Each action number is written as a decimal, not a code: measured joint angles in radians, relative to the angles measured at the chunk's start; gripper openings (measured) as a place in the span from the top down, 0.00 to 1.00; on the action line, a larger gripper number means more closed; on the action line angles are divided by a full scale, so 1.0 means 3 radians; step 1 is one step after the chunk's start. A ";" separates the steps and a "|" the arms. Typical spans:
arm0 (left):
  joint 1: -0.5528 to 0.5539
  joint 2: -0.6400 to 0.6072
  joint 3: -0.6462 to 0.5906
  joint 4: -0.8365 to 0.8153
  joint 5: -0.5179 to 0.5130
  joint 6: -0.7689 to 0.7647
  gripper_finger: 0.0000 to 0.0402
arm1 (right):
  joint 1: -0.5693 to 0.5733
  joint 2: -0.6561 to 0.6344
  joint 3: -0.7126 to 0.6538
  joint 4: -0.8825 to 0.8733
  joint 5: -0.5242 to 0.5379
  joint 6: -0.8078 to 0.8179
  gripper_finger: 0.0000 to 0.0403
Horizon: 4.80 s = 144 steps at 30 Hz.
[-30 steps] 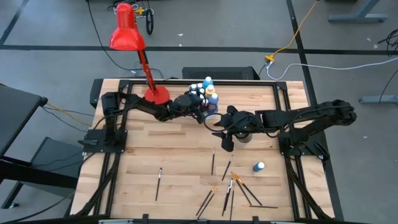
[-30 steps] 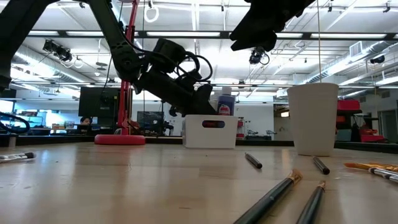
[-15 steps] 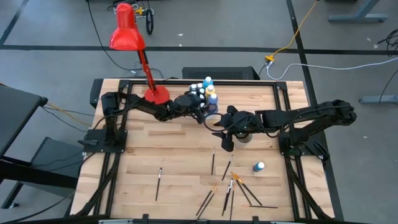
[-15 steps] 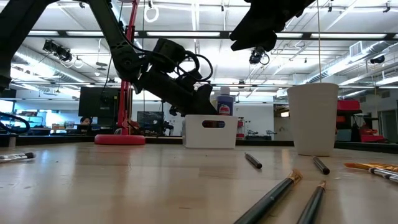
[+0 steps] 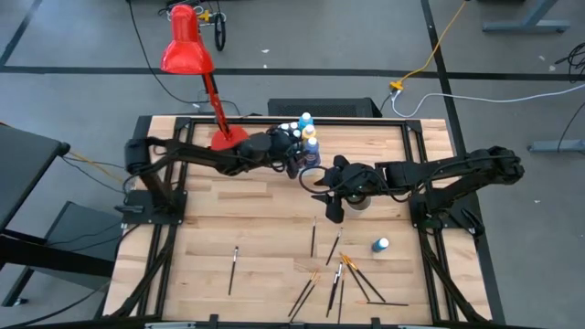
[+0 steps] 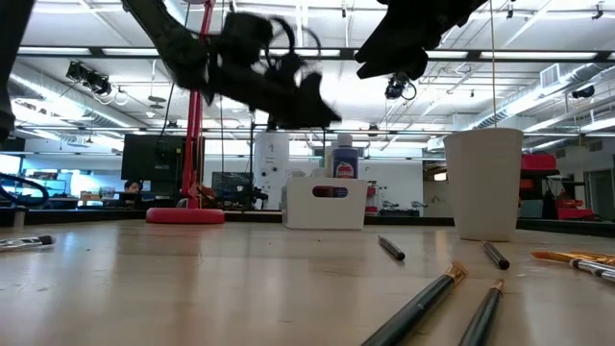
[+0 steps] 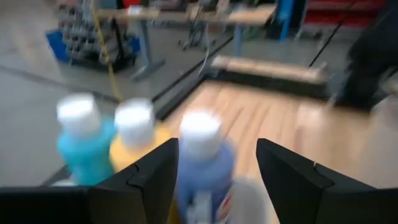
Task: Pick & Place Paint Supplies
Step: Put the small light blue paint bottle into the white bin
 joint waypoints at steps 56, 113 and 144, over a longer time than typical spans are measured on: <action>-0.0628 -0.0947 0.0000 -0.1042 0.0122 -0.0494 0.44 | 0.1079 -0.0225 0.0000 -0.2611 -0.0941 0.0315 0.54; -0.0628 -0.0949 0.0000 -0.1043 0.0130 -0.0496 0.44 | 0.0869 -0.0075 -0.0571 0.0935 0.1381 -0.1501 0.72; -0.0612 -0.2084 0.0007 -0.1933 -0.0081 0.0071 0.44 | -0.0319 0.1469 0.1120 -0.0561 0.1272 -0.1539 0.72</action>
